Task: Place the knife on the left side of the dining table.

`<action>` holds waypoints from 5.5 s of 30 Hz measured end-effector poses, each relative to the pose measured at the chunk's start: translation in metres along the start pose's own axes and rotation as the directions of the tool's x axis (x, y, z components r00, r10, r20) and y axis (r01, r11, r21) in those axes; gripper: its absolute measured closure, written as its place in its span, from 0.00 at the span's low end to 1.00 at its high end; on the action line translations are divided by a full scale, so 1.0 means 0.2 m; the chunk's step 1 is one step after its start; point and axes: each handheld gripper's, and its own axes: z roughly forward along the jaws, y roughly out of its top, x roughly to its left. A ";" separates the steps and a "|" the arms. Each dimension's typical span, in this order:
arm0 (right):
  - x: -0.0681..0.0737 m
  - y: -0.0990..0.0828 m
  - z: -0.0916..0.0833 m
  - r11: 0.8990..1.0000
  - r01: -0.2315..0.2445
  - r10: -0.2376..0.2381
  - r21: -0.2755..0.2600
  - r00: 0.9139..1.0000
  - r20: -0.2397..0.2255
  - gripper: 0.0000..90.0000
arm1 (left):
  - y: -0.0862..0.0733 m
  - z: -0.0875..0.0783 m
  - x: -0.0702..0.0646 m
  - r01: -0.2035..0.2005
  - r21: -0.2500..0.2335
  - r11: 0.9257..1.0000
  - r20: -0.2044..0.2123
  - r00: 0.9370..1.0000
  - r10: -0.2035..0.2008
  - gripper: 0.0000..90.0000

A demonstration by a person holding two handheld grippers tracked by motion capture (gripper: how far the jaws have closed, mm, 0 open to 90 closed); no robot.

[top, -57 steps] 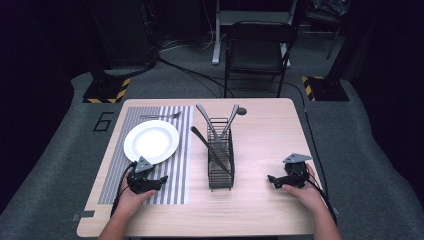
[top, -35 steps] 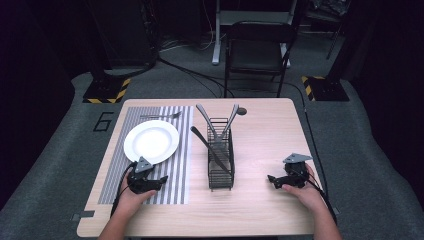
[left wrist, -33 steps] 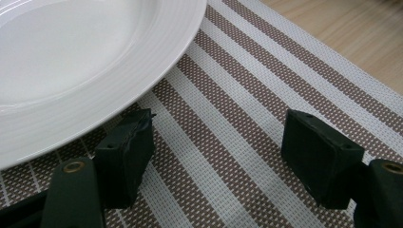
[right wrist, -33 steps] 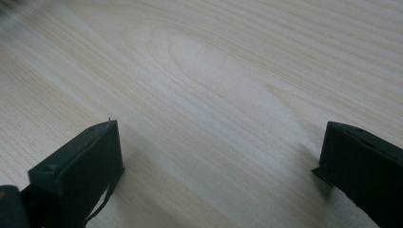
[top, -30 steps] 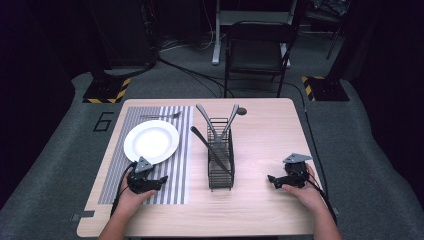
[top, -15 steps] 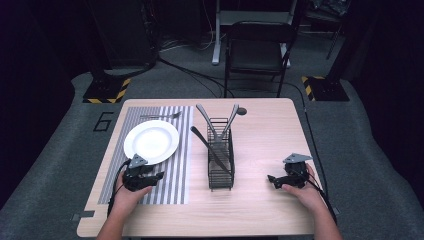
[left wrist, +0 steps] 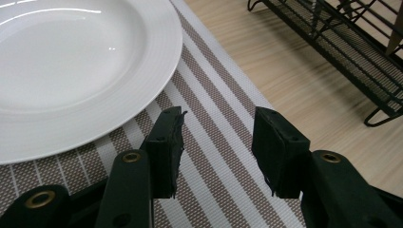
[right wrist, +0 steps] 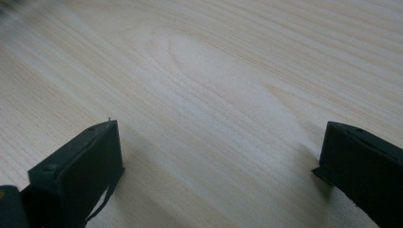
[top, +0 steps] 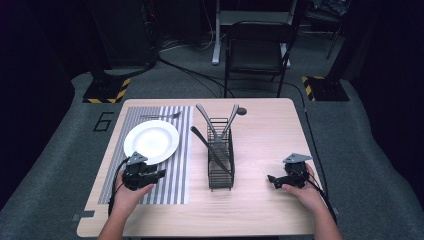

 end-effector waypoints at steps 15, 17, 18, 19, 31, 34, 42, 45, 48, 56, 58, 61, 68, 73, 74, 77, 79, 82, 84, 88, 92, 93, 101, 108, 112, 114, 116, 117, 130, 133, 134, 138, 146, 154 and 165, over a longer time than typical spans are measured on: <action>0.00 0.00 0.00 1.000 0.000 0.000 0.000 1.000 0.000 0.00 | 0.21 -0.04 -0.12 0.017 -0.002 1.000 0.014 1.000 -0.017 0.66; 0.00 0.00 0.00 1.000 0.000 0.000 0.000 1.000 0.000 0.00 | 0.25 -0.06 -0.12 0.008 -0.002 1.000 0.025 1.000 -0.008 0.67; 0.00 0.00 0.00 1.000 0.000 0.000 0.000 1.000 0.000 0.00 | 0.27 -0.06 -0.13 0.013 -0.007 1.000 0.028 1.000 -0.013 0.67; 0.00 0.00 0.00 1.000 0.000 0.000 0.000 1.000 0.000 0.00 | 0.29 -0.07 -0.14 0.029 -0.011 1.000 0.032 0.999 -0.028 0.67; 0.00 0.00 0.00 1.000 0.000 0.000 0.000 1.000 0.000 0.00 | 0.48 -0.12 -0.19 0.041 -0.044 0.998 0.064 0.997 -0.038 0.70; 0.00 0.00 0.00 1.000 0.000 0.000 0.000 1.000 0.000 0.00 | 0.52 -0.13 -0.22 0.041 -0.031 0.999 0.062 0.997 -0.039 0.71; 0.00 0.00 0.00 1.000 0.000 0.000 0.000 1.000 0.000 0.00 | 0.62 -0.13 -0.26 0.049 -0.029 0.998 0.058 0.997 -0.048 0.71; 0.00 0.00 0.00 1.000 0.000 0.000 0.000 1.000 0.000 0.00 | 0.64 -0.13 -0.28 0.048 -0.029 0.998 0.064 0.997 -0.046 0.71; 0.00 0.00 0.00 1.000 0.000 0.000 0.000 1.000 0.000 0.00 | 0.67 -0.12 -0.30 0.046 -0.034 0.998 0.073 0.996 -0.043 0.71; 0.00 0.00 0.00 1.000 0.000 0.000 0.000 1.000 0.000 0.00 | 0.75 -0.11 -0.34 0.044 -0.047 0.998 0.107 0.994 -0.039 0.70; 0.00 0.00 0.00 1.000 0.000 0.000 0.000 1.000 0.000 0.00 | 0.76 -0.10 -0.35 0.045 -0.049 0.998 0.115 0.993 -0.039 0.71; 0.00 0.00 0.00 1.000 0.000 0.000 0.000 1.000 0.000 0.00 | 0.78 -0.09 -0.37 0.038 -0.052 0.998 0.119 0.992 -0.032 0.71; 0.00 0.00 0.00 1.000 0.000 0.000 0.000 1.000 0.000 0.00 | 0.82 -0.03 -0.38 0.045 -0.044 0.998 0.117 0.992 -0.039 0.71; 0.00 0.00 0.00 1.000 0.000 0.000 0.000 1.000 0.000 0.00 | 0.83 0.01 -0.39 0.055 -0.039 0.998 0.123 0.991 -0.050 0.73; 0.00 0.00 0.00 1.000 0.000 0.000 0.000 1.000 0.000 0.00 | 0.83 0.02 -0.40 0.057 -0.041 0.998 0.125 0.991 -0.051 0.74; 0.00 0.00 0.00 1.000 0.000 0.000 0.000 1.000 0.000 0.00 | 0.83 0.05 -0.40 0.064 -0.035 0.997 0.121 0.991 -0.059 0.75; 0.00 0.00 0.00 1.000 0.000 0.000 0.000 1.000 0.000 0.00 | 0.82 0.06 -0.40 0.068 -0.034 0.997 0.122 0.991 -0.063 0.76; 0.00 0.00 0.00 1.000 0.000 0.000 0.000 1.000 0.000 0.00 | 0.81 0.08 -0.40 0.076 -0.033 0.997 0.124 0.990 -0.072 0.78; 0.00 0.00 0.00 1.000 0.000 0.000 0.000 1.000 0.000 0.00 | 0.81 0.10 -0.40 0.078 -0.039 0.996 0.123 0.990 -0.072 0.78; 0.00 0.00 0.00 1.000 0.000 0.000 0.000 1.000 0.000 0.00 | 0.80 0.11 -0.40 0.079 -0.045 0.996 0.116 0.991 -0.073 0.82; 0.00 0.00 0.00 1.000 0.000 0.000 0.000 1.000 0.000 0.00 | 0.80 0.11 -0.40 0.071 -0.047 0.996 0.109 0.992 -0.066 0.82; 0.00 0.00 0.00 1.000 0.000 0.000 0.000 1.000 0.000 0.00 | 0.80 0.11 -0.40 0.073 -0.046 0.996 0.109 0.992 -0.067 0.83; 0.00 0.00 0.00 1.000 -0.001 0.001 0.000 1.000 0.000 0.00 | 0.81 0.09 -0.45 0.059 -0.075 0.995 0.127 0.991 -0.049 0.86; 0.00 0.00 0.00 1.000 0.000 0.000 0.000 1.000 0.000 0.00 | 0.83 0.06 -0.54 0.023 -0.097 0.995 0.161 0.987 -0.007 0.88; 0.00 0.00 0.00 1.000 0.000 0.000 0.000 1.000 0.000 0.00 | 0.84 0.05 -0.58 -0.007 -0.091 0.996 0.182 0.983 0.024 0.90; 0.00 0.00 0.00 1.000 -0.001 0.001 0.000 1.000 0.001 0.00 | 0.85 0.04 -0.61 -0.019 -0.092 0.996 0.194 0.980 0.037 0.91; 0.00 0.00 0.00 1.000 0.000 0.000 0.000 1.000 0.000 0.00 | 0.86 0.04 -0.64 -0.034 -0.093 0.995 0.210 0.976 0.053 0.92; 0.00 0.00 0.00 1.000 0.001 -0.001 -0.001 1.000 0.002 0.00 | 0.86 0.03 -0.65 -0.041 -0.090 0.995 0.215 0.975 0.060 0.92; 0.00 0.00 0.00 1.000 0.000 0.000 0.001 1.000 0.001 0.00 | 0.93 -0.05 -0.74 -0.106 -0.106 0.989 0.200 0.972 0.126 0.92; 0.00 0.00 0.00 1.000 0.000 0.000 0.001 1.000 0.000 0.00 | 0.94 -0.06 -0.74 -0.101 -0.101 0.990 0.198 0.973 0.120 0.92; 0.00 0.00 0.00 1.000 0.000 0.000 0.001 1.000 0.001 0.00 | 0.94 -0.06 -0.74 -0.098 -0.100 0.990 0.199 0.973 0.117 0.92; 0.00 0.00 0.00 1.000 0.000 0.000 0.001 1.000 0.000 0.00 | 0.95 -0.08 -0.74 -0.103 -0.103 0.989 0.191 0.974 0.121 0.92; 0.00 0.00 0.00 1.000 0.000 0.000 0.001 1.000 0.000 0.00 | 0.98 -0.13 -0.74 -0.106 -0.111 0.988 0.184 0.975 0.125 0.92; 0.00 0.00 0.00 1.000 0.000 0.000 0.001 1.000 0.000 0.00 | 1.01 -0.19 -0.75 -0.109 -0.126 0.986 0.172 0.976 0.130 0.92; 0.00 0.00 0.00 1.000 0.001 -0.001 0.001 1.000 -0.006 0.00 | 1.05 -0.30 -0.76 -0.107 -0.149 0.983 0.160 0.978 0.131 0.92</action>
